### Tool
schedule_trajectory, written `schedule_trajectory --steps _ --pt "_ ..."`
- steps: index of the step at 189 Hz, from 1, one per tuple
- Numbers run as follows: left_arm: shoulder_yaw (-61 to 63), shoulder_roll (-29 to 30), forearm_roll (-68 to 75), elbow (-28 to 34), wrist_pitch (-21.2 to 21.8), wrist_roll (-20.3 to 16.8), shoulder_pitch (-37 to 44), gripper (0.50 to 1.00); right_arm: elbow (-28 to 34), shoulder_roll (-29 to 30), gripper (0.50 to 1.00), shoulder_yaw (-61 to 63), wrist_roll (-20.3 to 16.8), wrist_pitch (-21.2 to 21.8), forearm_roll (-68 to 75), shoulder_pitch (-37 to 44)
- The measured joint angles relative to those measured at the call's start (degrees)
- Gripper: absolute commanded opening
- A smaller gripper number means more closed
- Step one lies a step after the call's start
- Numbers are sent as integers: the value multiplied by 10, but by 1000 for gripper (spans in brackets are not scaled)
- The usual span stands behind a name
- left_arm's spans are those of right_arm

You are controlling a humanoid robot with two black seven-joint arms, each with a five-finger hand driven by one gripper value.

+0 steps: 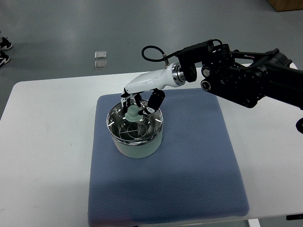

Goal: Open lid and place right of pot

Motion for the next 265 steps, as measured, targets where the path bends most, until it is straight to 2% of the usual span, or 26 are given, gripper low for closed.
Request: schedule_trajectory --steps 61,100,137,177,233,250,265 --pt "0 0 0 0 0 -1 0 1000 1 -15 500 1 14 8 2 29" --pt "0 0 0 0 0 -1 0 1000 7 -81 500 0 18 30 2 40" --pt "0 0 0 0 0 -1 0 1000 10 -147 500 -3 18 32 0 33" --pt "0 0 0 0 0 -1 0 1000 9 -194 500 -7 19 4 -3 -22" --pt "0 0 0 0 0 -1 0 1000 -30 -177 500 -7 18 -65 -7 -107" --pt "0 0 0 0 0 -1 0 1000 -42 -165 500 -7 18 -73 -7 -117" --pt "0 0 0 0 0 -1 0 1000 -46 -162 578 -6 17 -74 -4 -125"
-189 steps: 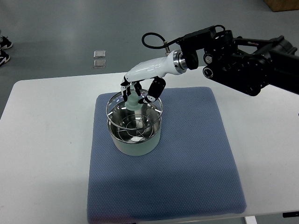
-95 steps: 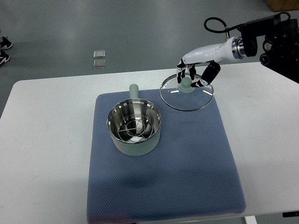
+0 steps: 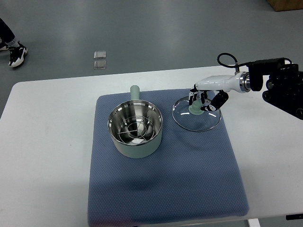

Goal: Open lid and place right of pot

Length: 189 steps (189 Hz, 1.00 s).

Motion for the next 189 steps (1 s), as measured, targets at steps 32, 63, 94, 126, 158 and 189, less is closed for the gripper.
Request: schedule_trajectory --steps 32,63,94,126,158,189 --pt "0 0 0 0 0 0 0 1000 -2 8 913 5 -1 -1 7 -7" --pt "0 0 0 0 0 0 1 1000 -2 13 917 7 0 -1 28 -8" --pt "0 0 0 0 0 -1 3 1000 -9 14 917 8 -2 14 129 -8" --pt "0 0 0 0 0 -1 4 1000 -69 29 919 8 -15 46 322 -8" --pt "0 0 0 0 0 -1 4 1000 -138 51 924 8 -60 102 550 -7" --pt "0 0 0 0 0 0 4 1000 -172 69 926 8 -115 137 757 -12"
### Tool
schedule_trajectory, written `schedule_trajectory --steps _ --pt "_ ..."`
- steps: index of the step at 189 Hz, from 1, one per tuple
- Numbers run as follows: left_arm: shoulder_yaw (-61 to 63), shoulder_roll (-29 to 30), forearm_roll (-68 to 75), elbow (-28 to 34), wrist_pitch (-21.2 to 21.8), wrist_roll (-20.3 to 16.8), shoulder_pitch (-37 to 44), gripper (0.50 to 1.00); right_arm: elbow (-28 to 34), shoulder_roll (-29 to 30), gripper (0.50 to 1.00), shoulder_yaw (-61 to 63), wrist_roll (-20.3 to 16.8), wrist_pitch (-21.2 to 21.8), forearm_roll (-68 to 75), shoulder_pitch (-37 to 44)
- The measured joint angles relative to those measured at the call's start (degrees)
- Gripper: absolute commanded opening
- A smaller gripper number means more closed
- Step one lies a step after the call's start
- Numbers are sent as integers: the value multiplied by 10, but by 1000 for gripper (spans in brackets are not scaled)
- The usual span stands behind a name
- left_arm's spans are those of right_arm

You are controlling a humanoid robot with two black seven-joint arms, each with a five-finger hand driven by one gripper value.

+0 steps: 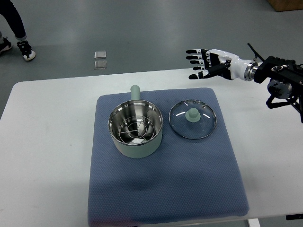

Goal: Open lid and place right of pot

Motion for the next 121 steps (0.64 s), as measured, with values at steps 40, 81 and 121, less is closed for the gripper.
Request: schedule_trajectory --steps 40,81,121 --pt "1 0 0 0 0 0 0 1000 -10 22 928 0 -66 6 217 -40" --pt "0 0 0 0 0 0 1 1000 -11 34 930 14 -69 5 276 -57" --pt "0 0 0 1 0 1 1 1000 -10 37 930 82 -68 6 269 -84"
